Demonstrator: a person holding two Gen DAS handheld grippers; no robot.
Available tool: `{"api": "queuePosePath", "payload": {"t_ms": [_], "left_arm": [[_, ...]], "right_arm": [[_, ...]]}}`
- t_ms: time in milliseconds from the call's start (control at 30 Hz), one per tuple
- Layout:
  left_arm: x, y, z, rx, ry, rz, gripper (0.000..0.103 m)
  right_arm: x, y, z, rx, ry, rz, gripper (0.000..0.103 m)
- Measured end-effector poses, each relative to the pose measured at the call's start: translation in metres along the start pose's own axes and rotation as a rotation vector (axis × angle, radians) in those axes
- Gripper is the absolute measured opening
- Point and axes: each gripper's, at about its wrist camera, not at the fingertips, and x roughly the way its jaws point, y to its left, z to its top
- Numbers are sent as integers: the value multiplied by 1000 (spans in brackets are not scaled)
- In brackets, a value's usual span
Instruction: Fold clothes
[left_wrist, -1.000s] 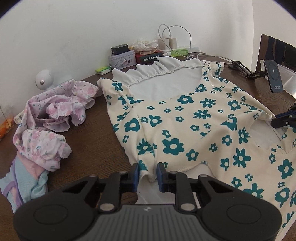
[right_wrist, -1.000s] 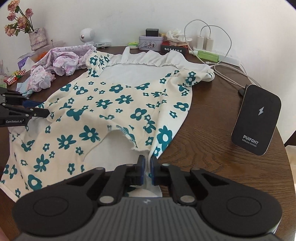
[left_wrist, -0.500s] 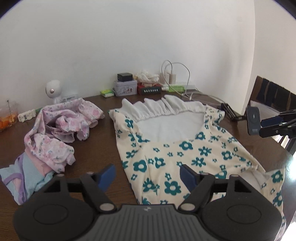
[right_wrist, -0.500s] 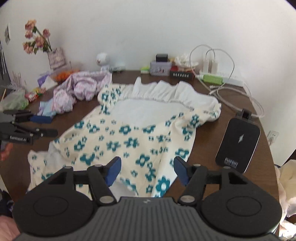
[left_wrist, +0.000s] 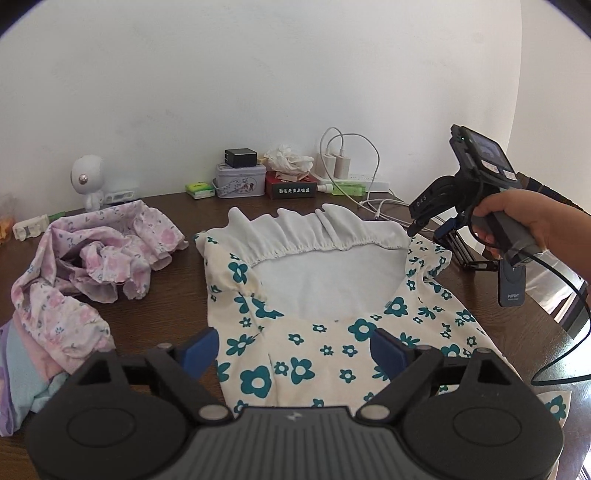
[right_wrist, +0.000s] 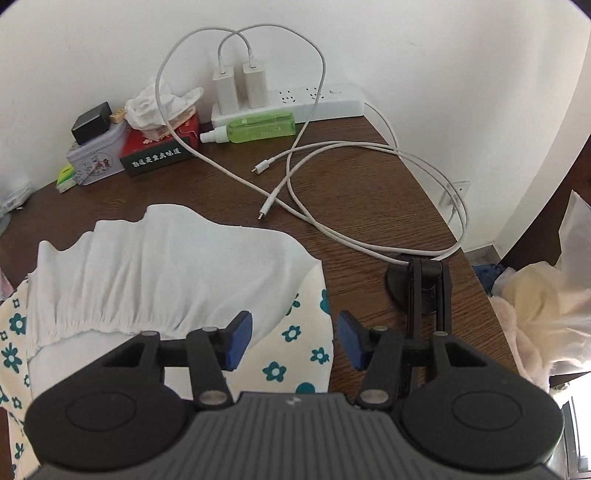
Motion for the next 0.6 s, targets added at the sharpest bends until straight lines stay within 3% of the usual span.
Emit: {"api": "queuePosePath", "payload": {"t_ms": [133, 200, 300, 400, 533, 600], "left_arm": [[1, 10, 2, -11, -18, -8, 89], [2, 15, 4, -31, -23, -10, 89], [3, 20, 4, -47, -24, -16, 89], [4, 20, 3, -42, -22, -11, 89], [6, 18, 0, -41, -14, -14, 89], [7, 16, 0, -43, -8, -11, 89]], "right_arm": [[26, 0, 4, 20, 17, -42, 47], [31, -1, 5, 33, 26, -24, 15], [31, 3, 6, 22, 13, -5, 2], [19, 16, 8, -30, -64, -5, 1], [-16, 39, 16, -84, -187, 137, 1], [-15, 51, 18, -133, -193, 130, 2]]}}
